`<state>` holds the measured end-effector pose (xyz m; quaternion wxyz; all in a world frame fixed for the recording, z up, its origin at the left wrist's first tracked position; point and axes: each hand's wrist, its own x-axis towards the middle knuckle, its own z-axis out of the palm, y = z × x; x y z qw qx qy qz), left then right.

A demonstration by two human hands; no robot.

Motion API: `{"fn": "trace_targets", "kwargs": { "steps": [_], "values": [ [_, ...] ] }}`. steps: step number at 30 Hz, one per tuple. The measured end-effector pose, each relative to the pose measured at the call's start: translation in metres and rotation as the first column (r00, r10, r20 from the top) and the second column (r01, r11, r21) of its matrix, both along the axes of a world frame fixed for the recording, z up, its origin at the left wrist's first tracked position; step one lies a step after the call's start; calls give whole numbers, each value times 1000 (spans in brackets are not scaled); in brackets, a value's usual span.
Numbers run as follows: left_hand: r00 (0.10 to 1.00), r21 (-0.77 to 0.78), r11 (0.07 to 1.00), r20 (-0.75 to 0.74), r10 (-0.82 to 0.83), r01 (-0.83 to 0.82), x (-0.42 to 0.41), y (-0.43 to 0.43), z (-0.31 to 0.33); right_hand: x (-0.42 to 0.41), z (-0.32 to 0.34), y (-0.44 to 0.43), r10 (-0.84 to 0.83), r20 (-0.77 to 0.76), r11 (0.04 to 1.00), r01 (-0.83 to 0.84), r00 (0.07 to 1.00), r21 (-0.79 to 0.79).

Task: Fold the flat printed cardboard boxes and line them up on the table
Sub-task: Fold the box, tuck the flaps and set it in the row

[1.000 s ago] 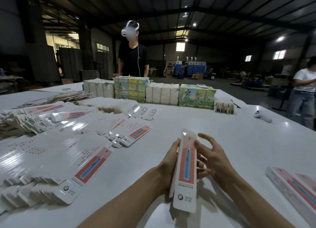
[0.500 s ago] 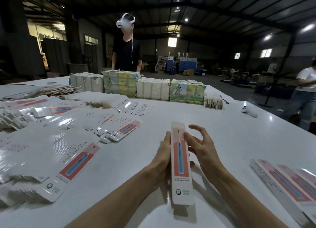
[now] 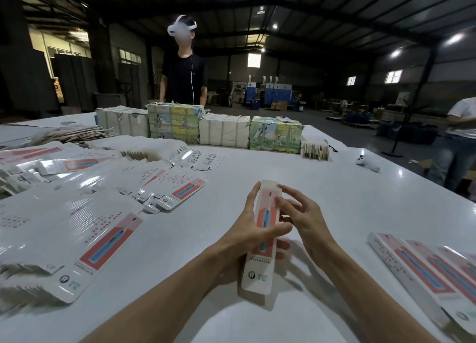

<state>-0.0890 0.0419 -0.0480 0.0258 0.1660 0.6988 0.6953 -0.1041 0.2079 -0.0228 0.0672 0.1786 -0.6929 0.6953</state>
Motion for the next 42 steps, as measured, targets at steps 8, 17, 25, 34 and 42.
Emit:
{"fn": "trace_targets", "kwargs": {
  "steps": [8,17,25,34,42],
  "values": [
    [997,-76,996,66,46,-41,-2,-6,4,0,1,0,71,15,986,-72,997,148],
    [994,-78,997,112,5,4,10,-3,11,-7,-8,-4,-104,67,995,105,992,-3],
    [995,-181,980,75,-66,79,15,-7,12,-9,-8,8,-96,-12,995,96,995,6],
    [986,-156,980,129,-102,122,19,-8,16,-4,2,11,-33,-58,999,35,998,35],
    [980,-171,973,151,-132,157,20,-9,16,-7,6,15,27,223,996,-8,974,-86]
  ]
}}
